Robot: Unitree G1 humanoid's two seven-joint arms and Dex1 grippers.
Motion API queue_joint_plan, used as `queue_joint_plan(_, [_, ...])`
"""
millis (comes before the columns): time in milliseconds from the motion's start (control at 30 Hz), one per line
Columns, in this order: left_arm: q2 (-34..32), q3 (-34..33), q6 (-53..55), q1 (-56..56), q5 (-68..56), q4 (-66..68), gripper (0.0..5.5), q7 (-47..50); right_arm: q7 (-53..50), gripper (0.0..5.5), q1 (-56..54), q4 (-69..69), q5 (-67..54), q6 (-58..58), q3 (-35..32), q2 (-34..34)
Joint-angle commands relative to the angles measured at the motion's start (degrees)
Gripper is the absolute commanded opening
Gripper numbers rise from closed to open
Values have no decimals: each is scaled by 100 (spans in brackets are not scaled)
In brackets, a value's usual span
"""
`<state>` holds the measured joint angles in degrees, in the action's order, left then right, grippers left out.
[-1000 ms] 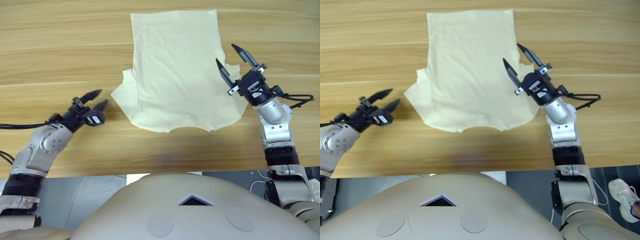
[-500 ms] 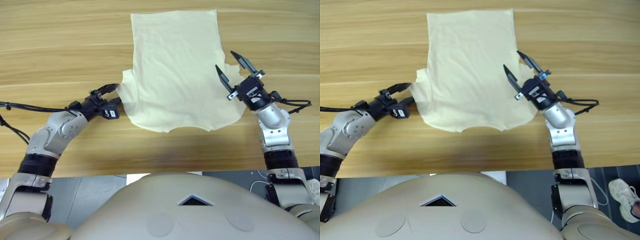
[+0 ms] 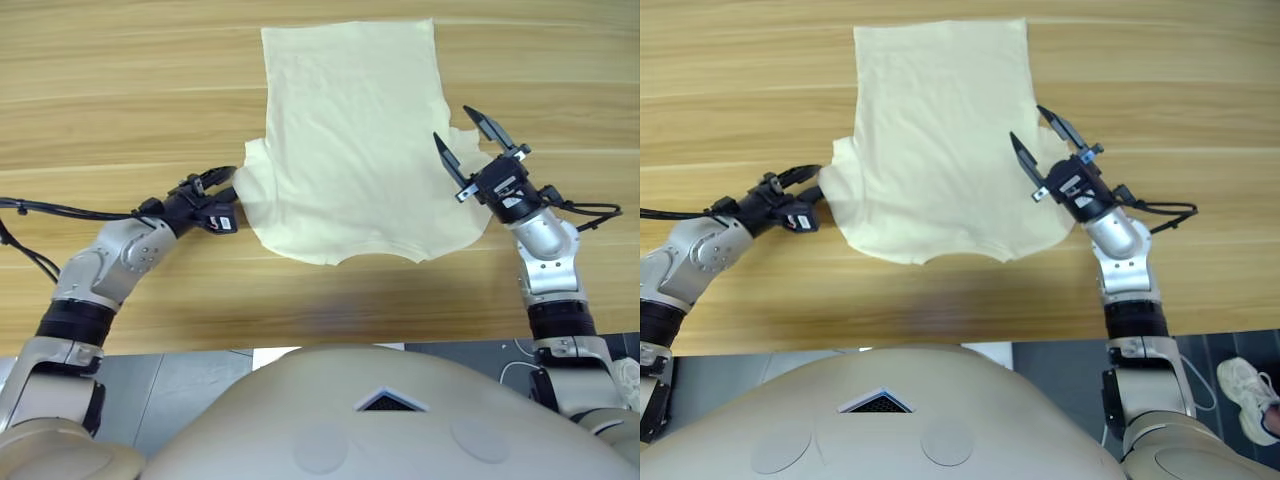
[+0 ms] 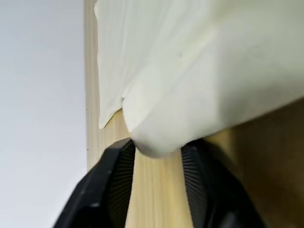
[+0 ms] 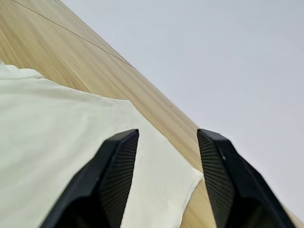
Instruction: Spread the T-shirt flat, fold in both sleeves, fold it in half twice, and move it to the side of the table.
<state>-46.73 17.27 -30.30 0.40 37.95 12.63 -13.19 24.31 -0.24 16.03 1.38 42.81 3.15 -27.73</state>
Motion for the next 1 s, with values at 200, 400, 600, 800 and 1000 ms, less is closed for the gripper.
queue_joint_plan(200, [-102,323,19,131,248,377,31,-317,-12,229,-18,-41,7,-22,-69,23])
queue_joint_plan(400, [-61,315,-40,48,191,520,3,-150,-10,229,-12,-53,-7,-39,-77,30])
queue_joint_plan(600, [126,231,-409,68,-298,315,3,-44,-23,229,25,-28,-19,-20,-121,11])
queue_joint_plan(800, [494,12,-503,4,-503,214,3,393,-10,229,-1,86,-38,14,-136,11])
queue_joint_plan(1000, [612,-258,-576,-48,-585,-96,3,680,-14,229,36,116,-23,38,-122,36])
